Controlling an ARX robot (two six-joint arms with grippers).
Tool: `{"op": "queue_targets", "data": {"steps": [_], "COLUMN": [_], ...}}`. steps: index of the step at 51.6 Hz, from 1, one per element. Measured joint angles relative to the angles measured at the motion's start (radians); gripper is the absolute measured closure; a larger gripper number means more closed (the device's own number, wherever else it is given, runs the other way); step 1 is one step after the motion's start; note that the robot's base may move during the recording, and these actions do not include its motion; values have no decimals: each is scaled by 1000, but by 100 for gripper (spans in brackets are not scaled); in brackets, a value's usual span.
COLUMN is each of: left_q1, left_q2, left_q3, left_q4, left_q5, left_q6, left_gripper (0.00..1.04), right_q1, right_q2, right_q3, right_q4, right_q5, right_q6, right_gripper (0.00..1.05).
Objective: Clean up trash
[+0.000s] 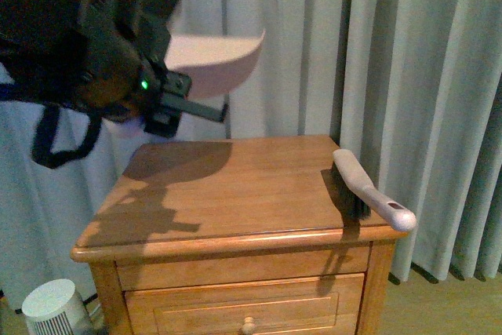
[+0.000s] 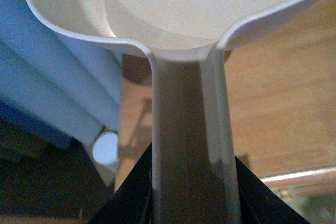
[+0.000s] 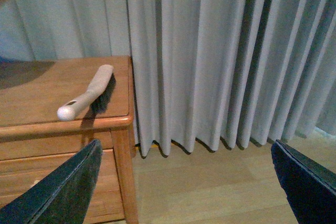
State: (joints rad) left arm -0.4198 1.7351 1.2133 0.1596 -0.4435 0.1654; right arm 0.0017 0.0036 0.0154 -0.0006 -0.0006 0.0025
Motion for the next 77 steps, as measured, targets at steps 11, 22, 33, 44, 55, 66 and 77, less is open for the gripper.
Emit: {"op": "queue_targets", "data": {"steps": [11,22,33,44,55,66,77], "left_q1": [31,102,298,491,577,570,570], "left_q2": [-333,-660,-1078,-1371,-1516,-1520,-1521], "left_q3": [-267,-508,-743,-855,-940,-943,-943], "left_q4": [146,142,-39,-234,-320,-324,-323], "left_q5": [107,227,378,579,651,653,652], "left_q6": [116,146,130,126,82,70,68], "left_gripper": [79,79,79,79,79,79,79], "right_q1": [0,0,0,0,58,213,165], "right_q2": [0,0,0,0,35,389,882], "right_q3": [0,0,0,0,9,108,463], "right_q4": [0,0,0,0,-25,51,27], "right_q5": [0,0,0,0,186,549,334], "right_q6": [0,0,0,0,-31,-35,116], "right_gripper": [7,7,7,7,7,7,7]}}
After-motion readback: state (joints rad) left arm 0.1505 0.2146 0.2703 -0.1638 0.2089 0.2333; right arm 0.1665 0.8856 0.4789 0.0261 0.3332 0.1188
